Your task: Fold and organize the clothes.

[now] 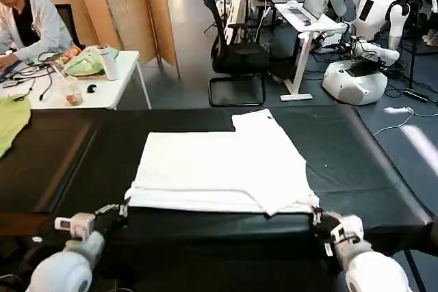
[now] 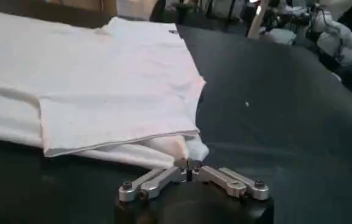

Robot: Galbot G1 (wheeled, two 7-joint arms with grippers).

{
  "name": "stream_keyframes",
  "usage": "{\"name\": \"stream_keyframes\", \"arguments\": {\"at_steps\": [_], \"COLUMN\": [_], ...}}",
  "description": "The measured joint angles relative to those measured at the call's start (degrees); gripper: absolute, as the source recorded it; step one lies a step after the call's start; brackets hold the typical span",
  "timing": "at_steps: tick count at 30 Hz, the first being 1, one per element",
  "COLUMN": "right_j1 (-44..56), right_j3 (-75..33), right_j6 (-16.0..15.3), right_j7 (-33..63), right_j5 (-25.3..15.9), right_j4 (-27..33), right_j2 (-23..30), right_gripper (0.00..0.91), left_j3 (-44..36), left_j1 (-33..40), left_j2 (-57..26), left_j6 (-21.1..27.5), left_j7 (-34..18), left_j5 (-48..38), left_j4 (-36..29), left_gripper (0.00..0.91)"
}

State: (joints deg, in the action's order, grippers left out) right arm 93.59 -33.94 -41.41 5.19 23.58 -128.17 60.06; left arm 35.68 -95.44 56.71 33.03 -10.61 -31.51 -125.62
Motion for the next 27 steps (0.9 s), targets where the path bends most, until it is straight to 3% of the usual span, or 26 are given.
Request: {"name": "stream_keyframes", "arguments": {"at_steps": [4, 9, 14, 19, 27], "right_j1": [1.1, 2.85, -1.1, -13.97, -37.37], "right_j3": [-0.75, -3.36, -5.66, -2.24, 10.27], "right_j6": [-0.5, -0.76, 3.41, 4.73, 5.48], "right_j7": [0.02, 0.18, 1.74, 1.89, 3.48], "right_j5": [0.5, 4.2, 8.59, 9.07, 7.76], "right_j4": [-1.15, -4.79, -5.59, 1.59, 20.31], "right_j2": [-0.98, -2.64, -3.07, -3.13, -0.79], "right_gripper": [0.878, 0.878, 0.878, 0.878, 0.878], "left_j3": [0.47, 1.75, 3.92, 5.83, 1.45], "left_j1": [-3.03, -5.88, -7.92, -4.57, 16.6], "left_j2": [0.92, 1.79, 2.45, 1.66, -1.32], "left_j6": [0.75, 3.42, 6.92, 3.21, 3.14], "left_j7": [-0.96, -3.53, -5.81, -5.4, -6.24], "left_j5": [0.34, 0.55, -0.34, -4.81, -14.47], "left_j4": [-1.95, -4.5, -8.5, -10.02, 2.57], "left_gripper": [0.878, 0.878, 0.878, 0.878, 0.878]}}
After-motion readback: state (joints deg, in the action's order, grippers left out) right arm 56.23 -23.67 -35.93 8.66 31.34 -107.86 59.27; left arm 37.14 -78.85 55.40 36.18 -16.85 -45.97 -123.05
